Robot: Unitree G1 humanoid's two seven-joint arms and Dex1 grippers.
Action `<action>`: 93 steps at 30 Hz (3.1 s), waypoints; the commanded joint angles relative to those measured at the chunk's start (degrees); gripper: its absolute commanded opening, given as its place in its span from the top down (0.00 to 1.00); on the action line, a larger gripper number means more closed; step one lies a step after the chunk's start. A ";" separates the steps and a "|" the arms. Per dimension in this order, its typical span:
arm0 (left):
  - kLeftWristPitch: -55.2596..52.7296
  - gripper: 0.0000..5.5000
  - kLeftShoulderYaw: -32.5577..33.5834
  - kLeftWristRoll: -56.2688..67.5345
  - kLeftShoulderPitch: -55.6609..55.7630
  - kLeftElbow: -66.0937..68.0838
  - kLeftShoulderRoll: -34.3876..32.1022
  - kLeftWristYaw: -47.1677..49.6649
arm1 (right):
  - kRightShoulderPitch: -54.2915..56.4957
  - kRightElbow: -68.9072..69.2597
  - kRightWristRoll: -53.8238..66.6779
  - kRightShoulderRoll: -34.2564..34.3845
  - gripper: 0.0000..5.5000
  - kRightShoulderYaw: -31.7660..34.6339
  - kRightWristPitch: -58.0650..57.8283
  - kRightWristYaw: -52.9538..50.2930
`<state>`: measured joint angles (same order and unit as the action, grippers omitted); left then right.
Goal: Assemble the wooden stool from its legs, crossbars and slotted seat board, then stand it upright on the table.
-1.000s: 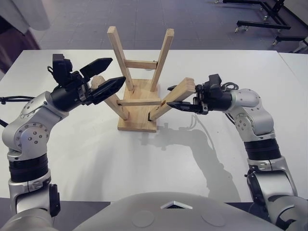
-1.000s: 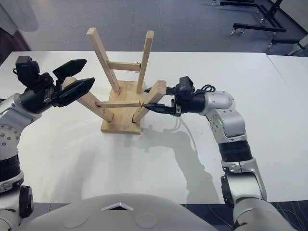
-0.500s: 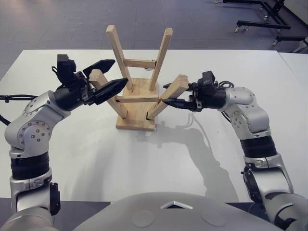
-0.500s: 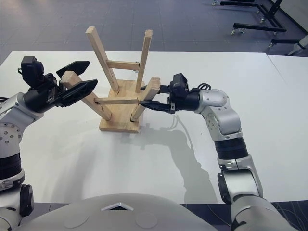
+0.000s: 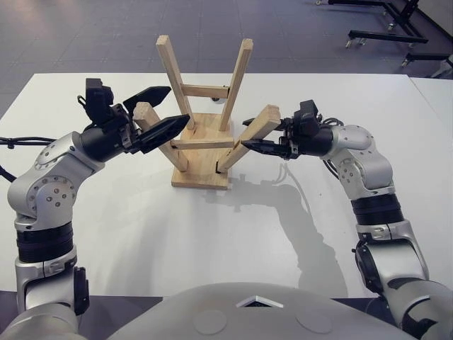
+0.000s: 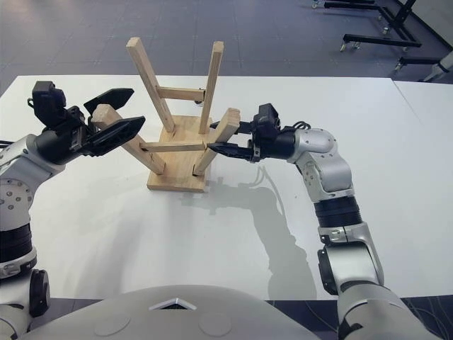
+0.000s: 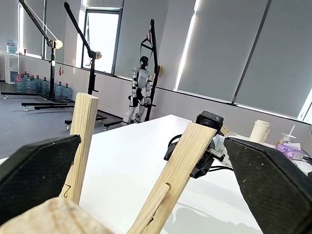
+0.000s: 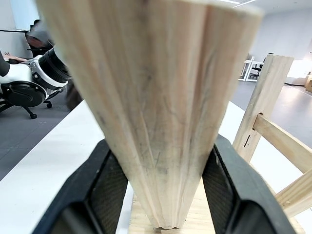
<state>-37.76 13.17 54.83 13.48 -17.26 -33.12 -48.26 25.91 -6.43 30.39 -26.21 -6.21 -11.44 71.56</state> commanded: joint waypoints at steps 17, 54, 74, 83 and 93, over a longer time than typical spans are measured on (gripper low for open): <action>-0.04 0.02 -2.57 -2.51 -0.06 -0.05 0.28 -0.67 | 4.56 -0.34 -3.62 2.93 0.63 -4.32 0.00 3.04; -0.29 0.02 -2.09 -3.40 0.18 0.23 0.41 -1.13 | -3.45 11.09 -2.33 -2.70 0.02 -1.29 -3.40 -0.12; -4.30 0.02 -6.72 -0.50 0.28 -10.60 4.55 9.40 | -5.17 34.46 18.36 -1.27 0.02 21.87 -9.37 -30.03; -4.36 0.02 -13.20 -3.55 3.32 -9.59 9.02 14.50 | -2.71 39.24 0.78 -2.37 0.02 13.10 -12.68 -45.51; -4.60 0.02 -15.10 -4.72 3.87 -9.20 12.17 18.61 | 1.97 44.91 -22.87 -4.39 0.02 -2.51 -11.02 -53.03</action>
<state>-41.69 -1.45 50.72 16.29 -26.71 -21.48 -30.49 26.01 37.62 14.05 -29.03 -5.11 -24.66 19.08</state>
